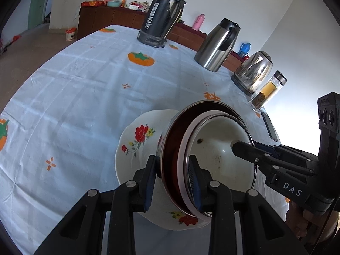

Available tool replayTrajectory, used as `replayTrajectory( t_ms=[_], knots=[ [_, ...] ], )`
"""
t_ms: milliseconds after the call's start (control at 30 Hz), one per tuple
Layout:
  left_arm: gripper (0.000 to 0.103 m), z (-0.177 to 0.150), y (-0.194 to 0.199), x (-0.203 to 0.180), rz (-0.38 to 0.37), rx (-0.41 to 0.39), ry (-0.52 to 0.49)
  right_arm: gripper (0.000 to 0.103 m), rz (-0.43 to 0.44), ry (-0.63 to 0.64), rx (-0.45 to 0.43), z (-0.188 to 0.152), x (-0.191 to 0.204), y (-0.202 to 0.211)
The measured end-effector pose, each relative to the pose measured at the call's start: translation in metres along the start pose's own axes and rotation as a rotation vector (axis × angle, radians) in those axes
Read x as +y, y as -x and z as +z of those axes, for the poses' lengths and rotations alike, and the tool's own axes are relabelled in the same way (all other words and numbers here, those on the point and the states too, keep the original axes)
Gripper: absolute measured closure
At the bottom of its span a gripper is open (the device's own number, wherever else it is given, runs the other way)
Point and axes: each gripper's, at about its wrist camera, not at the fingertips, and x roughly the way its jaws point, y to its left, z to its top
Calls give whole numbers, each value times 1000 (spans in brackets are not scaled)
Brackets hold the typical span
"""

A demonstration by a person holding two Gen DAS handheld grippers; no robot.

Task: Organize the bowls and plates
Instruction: 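Lower the nested bowl stack onto the floral plates with both grippers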

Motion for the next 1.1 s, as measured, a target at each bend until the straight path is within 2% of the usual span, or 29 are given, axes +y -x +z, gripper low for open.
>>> replayTrajectory(
  t_ms=[200, 400, 567, 767, 867, 1000, 1100],
  knots=[
    [71, 0, -1, 5, 1, 13, 16, 84, 28, 8, 38, 7, -2, -9],
    [71, 4, -5, 15, -38, 39, 56, 81, 44, 18, 59, 16, -3, -13],
    [70, 8, -8, 23, -79, 52, 93, 78, 69, -7, 46, 21, -7, -18],
    [70, 8, -8, 22, -91, 42, 84, 73, 95, -44, 22, 21, -13, -23],
    [67, 9, -7, 20, -76, 28, 70, 70, 111, -46, 9, 20, -13, -25],
    [58, 9, -6, 18, -57, 3, 47, 65, 126, -29, 8, 16, -11, -28],
    [58, 8, -6, 14, -30, -15, 22, 62, 140, -28, -1, 14, -10, -31]
  ],
)
